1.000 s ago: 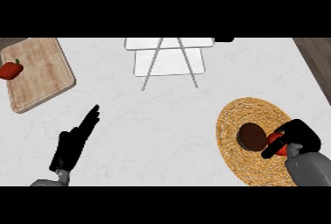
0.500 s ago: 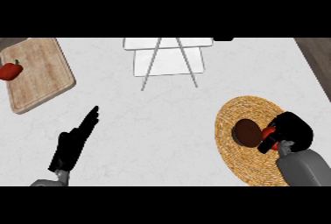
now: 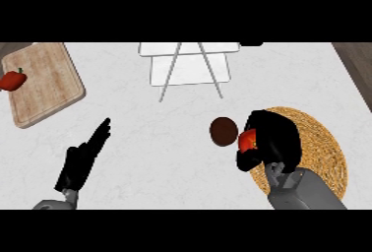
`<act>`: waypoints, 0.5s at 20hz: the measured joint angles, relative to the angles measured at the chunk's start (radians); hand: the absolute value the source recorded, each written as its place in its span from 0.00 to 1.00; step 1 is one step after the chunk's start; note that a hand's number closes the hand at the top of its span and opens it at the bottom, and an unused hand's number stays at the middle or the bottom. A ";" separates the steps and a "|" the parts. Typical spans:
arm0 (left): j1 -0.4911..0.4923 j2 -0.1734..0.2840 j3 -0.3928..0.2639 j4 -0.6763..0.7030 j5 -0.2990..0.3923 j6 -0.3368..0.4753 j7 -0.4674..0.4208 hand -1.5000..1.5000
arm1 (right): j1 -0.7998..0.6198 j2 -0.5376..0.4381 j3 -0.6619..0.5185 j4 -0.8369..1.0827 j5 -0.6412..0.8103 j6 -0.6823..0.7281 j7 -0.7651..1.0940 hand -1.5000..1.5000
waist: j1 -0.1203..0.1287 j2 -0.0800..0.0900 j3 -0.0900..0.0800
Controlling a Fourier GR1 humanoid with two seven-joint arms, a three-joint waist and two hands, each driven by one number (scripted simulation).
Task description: Pick the tomato from the placemat and place it in the tiered shelf
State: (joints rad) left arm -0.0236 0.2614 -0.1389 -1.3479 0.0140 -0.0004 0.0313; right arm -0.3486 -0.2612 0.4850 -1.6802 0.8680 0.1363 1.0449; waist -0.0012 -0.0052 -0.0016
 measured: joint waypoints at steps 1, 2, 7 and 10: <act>0.000 -0.006 -0.003 -0.002 -0.007 0.006 0.004 0.50 | 0.002 -0.001 0.009 -0.047 0.020 0.009 0.007 1.00 | -0.002 0.000 0.000; 0.005 -0.005 -0.002 -0.010 -0.007 0.005 0.007 0.50 | -0.009 0.004 0.018 -0.085 0.044 0.020 0.018 1.00 | -0.002 -0.001 0.000; -0.014 -0.015 0.005 -0.003 -0.006 0.002 0.021 0.50 | -0.111 0.025 -0.041 -0.220 0.102 0.051 0.028 1.00 | -0.003 0.000 0.001; -0.006 -0.009 0.008 -0.021 -0.007 -0.003 0.028 0.50 | -0.193 0.059 -0.104 -0.258 0.120 0.056 0.031 1.00 | 0.002 0.000 0.001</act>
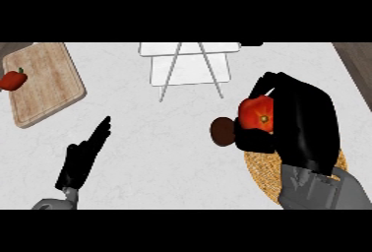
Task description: Pick the tomato from the placemat and place it in the tiered shelf
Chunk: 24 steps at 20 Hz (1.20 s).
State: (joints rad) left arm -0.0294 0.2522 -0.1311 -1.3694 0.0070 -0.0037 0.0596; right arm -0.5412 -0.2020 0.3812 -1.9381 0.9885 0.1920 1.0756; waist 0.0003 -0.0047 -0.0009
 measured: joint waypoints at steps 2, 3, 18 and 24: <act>0.012 -0.007 -0.004 0.002 -0.007 0.001 -0.010 0.50 | -0.072 0.022 -0.048 0.022 0.007 0.009 -0.005 1.00 | 0.003 0.001 0.000; 0.012 -0.003 0.001 -0.007 -0.006 -0.002 -0.006 0.50 | -0.101 0.027 -0.077 0.033 0.006 0.013 -0.012 1.00 | 0.004 0.002 0.000; -0.004 -0.015 0.013 0.003 -0.019 -0.036 -0.014 0.50 | -0.583 0.026 -0.363 0.681 0.058 -0.077 -0.156 1.00 | 0.023 0.010 0.000; -0.009 -0.034 0.000 0.001 -0.036 -0.032 -0.009 0.50 | -0.710 0.007 -0.421 1.020 0.057 -0.193 -0.305 1.00 | 0.038 0.016 0.000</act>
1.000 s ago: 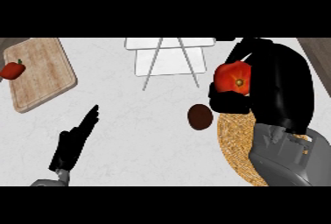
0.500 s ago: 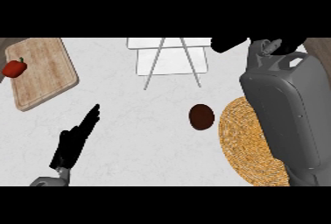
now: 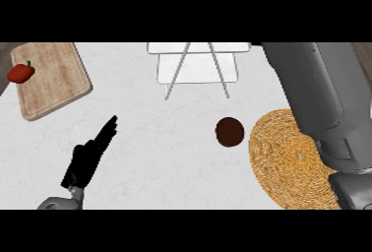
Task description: Pick the tomato from the placemat and place it in the tiered shelf
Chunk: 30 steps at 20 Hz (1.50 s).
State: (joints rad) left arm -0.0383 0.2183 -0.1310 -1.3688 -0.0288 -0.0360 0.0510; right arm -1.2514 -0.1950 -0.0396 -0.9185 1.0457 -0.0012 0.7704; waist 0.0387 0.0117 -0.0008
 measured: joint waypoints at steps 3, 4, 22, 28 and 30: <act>-0.028 -0.010 -0.003 0.002 -0.010 0.008 0.016 0.50 | -0.046 0.003 -0.021 0.147 -0.003 -0.052 -0.069 1.00 | 0.005 0.003 0.000; -0.029 -0.007 -0.002 0.001 -0.011 0.003 0.011 0.50 | -0.063 0.004 -0.030 0.193 -0.002 -0.073 -0.083 1.00 | 0.011 0.006 0.000; -0.038 -0.015 -0.008 0.008 -0.015 -0.020 -0.007 0.50 | -0.128 0.120 -0.461 0.434 -0.415 -0.344 -0.353 0.00 | 0.047 0.022 0.003; -0.050 -0.017 0.002 0.023 -0.016 -0.016 -0.005 0.50 | -0.125 0.107 -0.552 0.415 -0.494 -0.508 -0.525 0.00 | 0.037 0.020 0.002; -0.043 -0.018 0.002 0.023 -0.020 -0.010 -0.003 0.50 | -0.124 0.091 -0.574 0.404 -0.503 -0.577 -0.561 0.00 | 0.029 0.016 0.001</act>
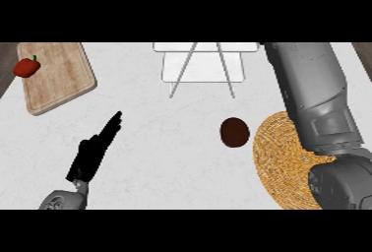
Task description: Pick the tomato from the placemat and place it in the tiered shelf
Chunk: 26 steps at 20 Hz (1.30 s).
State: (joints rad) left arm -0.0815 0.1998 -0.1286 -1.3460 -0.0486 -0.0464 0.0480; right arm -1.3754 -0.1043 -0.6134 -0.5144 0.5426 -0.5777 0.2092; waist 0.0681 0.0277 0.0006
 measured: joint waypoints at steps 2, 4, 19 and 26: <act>0.005 0.002 0.006 -0.003 0.002 0.002 0.003 0.50 | 0.006 -0.025 -0.018 -0.013 -0.009 -0.049 -0.030 0.00 | -0.011 -0.005 0.000; 0.012 0.002 0.013 0.000 0.003 0.006 0.002 0.50 | 0.023 -0.049 -0.032 -0.023 -0.009 -0.108 -0.047 0.00 | -0.023 -0.010 0.000; 0.099 0.024 0.059 -0.044 0.020 0.003 0.004 0.50 | 0.414 -0.207 0.010 -0.452 -0.091 0.112 0.082 0.00 | -0.100 -0.041 -0.001; 0.089 0.008 0.055 -0.053 0.004 0.006 0.015 0.50 | 0.660 -0.249 0.049 -0.785 -0.181 0.311 0.177 0.00 | -0.089 -0.036 -0.001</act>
State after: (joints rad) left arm 0.0078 0.2081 -0.0741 -1.3992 -0.0442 -0.0407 0.0627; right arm -0.7150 -0.3530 -0.5640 -1.2990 0.3620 -0.2672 0.3857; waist -0.0210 -0.0081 -0.0003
